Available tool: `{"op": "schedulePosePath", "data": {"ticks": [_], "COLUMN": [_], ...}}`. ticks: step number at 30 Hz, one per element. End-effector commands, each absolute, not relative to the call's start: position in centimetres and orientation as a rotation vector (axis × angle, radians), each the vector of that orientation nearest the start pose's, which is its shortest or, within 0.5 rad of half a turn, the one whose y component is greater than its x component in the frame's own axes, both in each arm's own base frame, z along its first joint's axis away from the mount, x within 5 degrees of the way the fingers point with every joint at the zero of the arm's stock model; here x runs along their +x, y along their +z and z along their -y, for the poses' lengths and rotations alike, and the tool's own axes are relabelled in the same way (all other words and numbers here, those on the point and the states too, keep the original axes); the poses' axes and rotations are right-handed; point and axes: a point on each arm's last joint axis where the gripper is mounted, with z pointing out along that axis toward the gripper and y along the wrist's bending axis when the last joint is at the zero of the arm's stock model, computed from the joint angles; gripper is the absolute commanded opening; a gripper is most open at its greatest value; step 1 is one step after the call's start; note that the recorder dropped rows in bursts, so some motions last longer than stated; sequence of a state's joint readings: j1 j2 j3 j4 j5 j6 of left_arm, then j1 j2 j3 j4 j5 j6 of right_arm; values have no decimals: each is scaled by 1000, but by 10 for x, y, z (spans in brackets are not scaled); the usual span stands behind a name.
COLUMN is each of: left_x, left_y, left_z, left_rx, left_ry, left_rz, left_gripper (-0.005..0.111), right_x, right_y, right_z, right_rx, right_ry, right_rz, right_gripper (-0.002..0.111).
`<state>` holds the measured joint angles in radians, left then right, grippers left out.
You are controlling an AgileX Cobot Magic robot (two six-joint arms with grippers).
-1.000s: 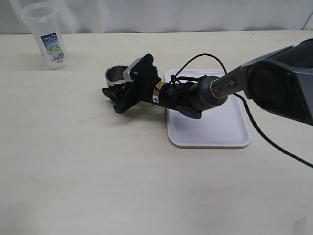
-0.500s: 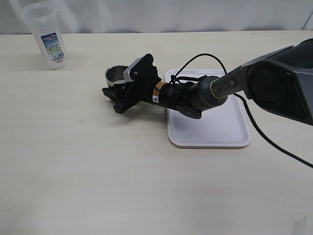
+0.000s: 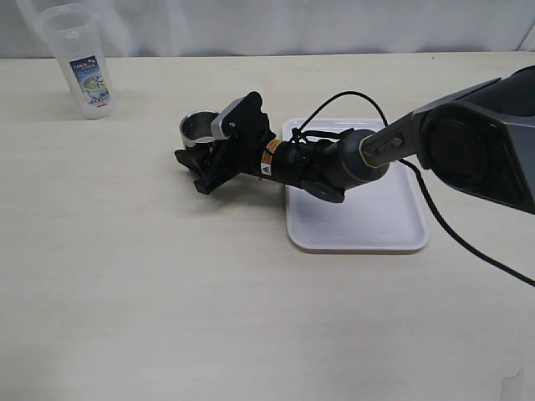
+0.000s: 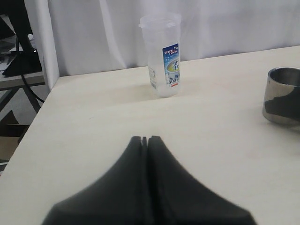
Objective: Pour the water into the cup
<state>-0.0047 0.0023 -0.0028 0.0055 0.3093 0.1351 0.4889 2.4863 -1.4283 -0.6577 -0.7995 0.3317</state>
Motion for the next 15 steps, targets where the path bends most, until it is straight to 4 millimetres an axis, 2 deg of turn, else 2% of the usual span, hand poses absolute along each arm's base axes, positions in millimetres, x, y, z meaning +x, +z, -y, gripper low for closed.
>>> {"op": "schedulePosePath", "data": {"ticks": [1,15], "left_x": [54,54], "left_y": [186,186], "left_z": [0,0], "left_rx": [127,127], "left_ry": [96,96], "left_rz": [-1784,-1784], "left_gripper": [0,0], "right_x": [411,411], "right_y": [51,52], "right_z": [-263,-263], "right_rx": [-885,-862], "right_ry": [647,660], "right_rz": [-1639,-1638], "right_gripper": [31,31]}}
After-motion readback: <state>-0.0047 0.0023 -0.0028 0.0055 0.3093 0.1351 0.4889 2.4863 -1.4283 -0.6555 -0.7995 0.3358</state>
